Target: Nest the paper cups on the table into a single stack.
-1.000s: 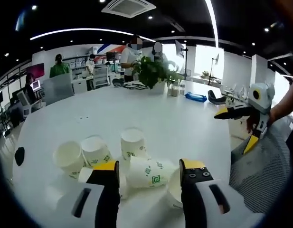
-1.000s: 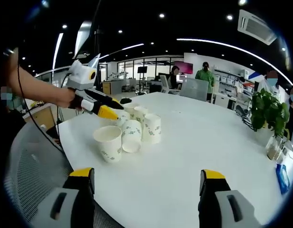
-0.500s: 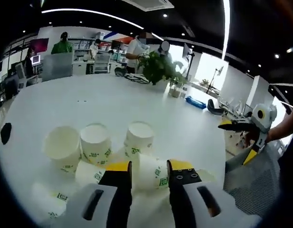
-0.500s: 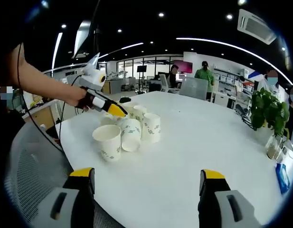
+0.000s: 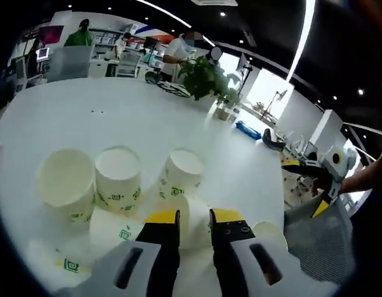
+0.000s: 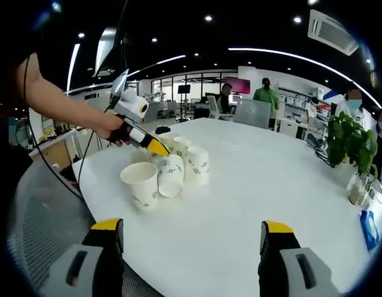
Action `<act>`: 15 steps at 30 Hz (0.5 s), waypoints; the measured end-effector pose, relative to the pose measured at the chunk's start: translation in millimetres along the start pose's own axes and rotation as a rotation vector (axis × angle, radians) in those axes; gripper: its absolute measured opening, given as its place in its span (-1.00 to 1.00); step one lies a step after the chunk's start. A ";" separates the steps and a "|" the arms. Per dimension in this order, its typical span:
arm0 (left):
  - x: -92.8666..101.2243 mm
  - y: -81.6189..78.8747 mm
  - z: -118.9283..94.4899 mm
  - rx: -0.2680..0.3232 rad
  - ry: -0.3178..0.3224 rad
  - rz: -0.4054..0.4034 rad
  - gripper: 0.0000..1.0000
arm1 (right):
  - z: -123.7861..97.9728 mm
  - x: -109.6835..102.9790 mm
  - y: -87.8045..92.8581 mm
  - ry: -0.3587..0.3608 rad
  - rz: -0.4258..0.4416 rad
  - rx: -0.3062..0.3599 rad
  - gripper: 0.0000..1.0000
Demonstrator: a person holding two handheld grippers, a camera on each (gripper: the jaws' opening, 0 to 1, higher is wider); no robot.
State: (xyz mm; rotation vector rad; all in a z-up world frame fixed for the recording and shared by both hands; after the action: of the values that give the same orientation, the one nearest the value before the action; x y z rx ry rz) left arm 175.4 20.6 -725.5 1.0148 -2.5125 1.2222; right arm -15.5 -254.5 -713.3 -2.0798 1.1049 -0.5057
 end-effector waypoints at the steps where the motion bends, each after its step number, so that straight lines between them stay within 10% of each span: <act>1: -0.1 -0.3 0.7 -0.005 0.004 0.003 -0.65 | 0.1 0.5 0.1 -0.003 0.007 0.008 0.85; 15: -10.5 -1.2 9.3 -0.066 0.131 0.012 -0.86 | 1.9 1.9 2.2 0.001 0.010 -0.014 0.84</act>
State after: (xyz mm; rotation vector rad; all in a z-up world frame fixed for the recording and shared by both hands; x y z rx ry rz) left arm 185.4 18.4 -735.2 0.8765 -2.4445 1.1606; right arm -14.5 -256.1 -716.2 -2.0856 1.1218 -0.4957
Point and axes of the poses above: the point that each gripper's makers call its tool centre point, and the gripper's own axes: z roughly forward along the fingers, x roughly to its right, y roughly out of its underside, the point moved 10 cm from there along -z, roughly backward along the fingers, and after that the axes turned 13 degrees about -x, right-handed, at the moved point
